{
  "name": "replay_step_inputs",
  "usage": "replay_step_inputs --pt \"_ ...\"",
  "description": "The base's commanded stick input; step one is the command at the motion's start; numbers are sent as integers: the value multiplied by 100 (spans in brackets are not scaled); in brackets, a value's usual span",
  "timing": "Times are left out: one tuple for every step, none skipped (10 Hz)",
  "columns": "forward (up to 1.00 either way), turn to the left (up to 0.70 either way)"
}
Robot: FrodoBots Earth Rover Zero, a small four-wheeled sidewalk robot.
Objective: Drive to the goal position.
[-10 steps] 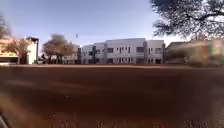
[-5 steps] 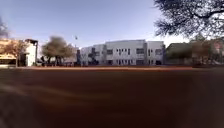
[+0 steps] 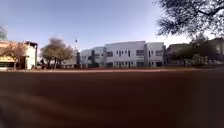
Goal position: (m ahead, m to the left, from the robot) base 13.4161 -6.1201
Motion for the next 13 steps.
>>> replay_step_inputs --pt "100 0" --pt "100 0" --pt "100 0" --pt "100 0" --pt "100 0" --pt "100 0" --pt "100 0" --pt "100 0" --pt "100 0" --pt "100 0" --pt "100 0" --pt "100 0" --pt "100 0"
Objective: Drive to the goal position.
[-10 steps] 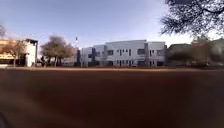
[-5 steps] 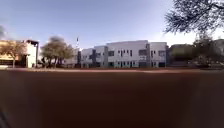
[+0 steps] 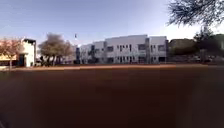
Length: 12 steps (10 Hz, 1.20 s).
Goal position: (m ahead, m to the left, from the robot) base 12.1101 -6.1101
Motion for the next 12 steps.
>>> replay_step_inputs --pt "100 0" --pt "100 0" --pt "100 0" --pt "100 0" --pt "100 0" --pt "100 0" --pt "100 0" --pt "100 0" --pt "100 0" --pt "100 0" --pt "100 0" --pt "100 -27"
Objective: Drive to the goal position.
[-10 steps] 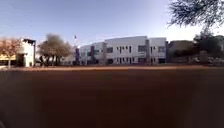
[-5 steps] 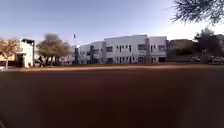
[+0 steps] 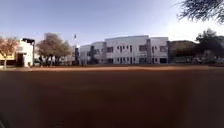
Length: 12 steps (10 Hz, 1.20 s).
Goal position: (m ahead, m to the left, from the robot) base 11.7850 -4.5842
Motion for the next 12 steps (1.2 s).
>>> replay_step_inputs --pt "100 -27" --pt "100 -27" --pt "100 -27" --pt "100 -27" --pt "100 -27" --pt "100 -27" --pt "100 -27" --pt "100 -27" --pt "100 -27" --pt "100 -27" --pt "100 -27" --pt "100 -27"
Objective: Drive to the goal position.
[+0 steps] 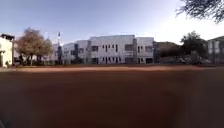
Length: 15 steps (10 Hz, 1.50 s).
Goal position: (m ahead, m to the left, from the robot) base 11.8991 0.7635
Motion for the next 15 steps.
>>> replay_step_inputs --pt "100 -27" --pt "100 -27" --pt "100 0" --pt "100 0" --pt "100 -6" --pt "100 -19" --pt "100 0" --pt "100 0" --pt "100 0" --pt "100 0" --pt "100 0" --pt "100 0" --pt "100 0" --pt "100 0" --pt "100 0"
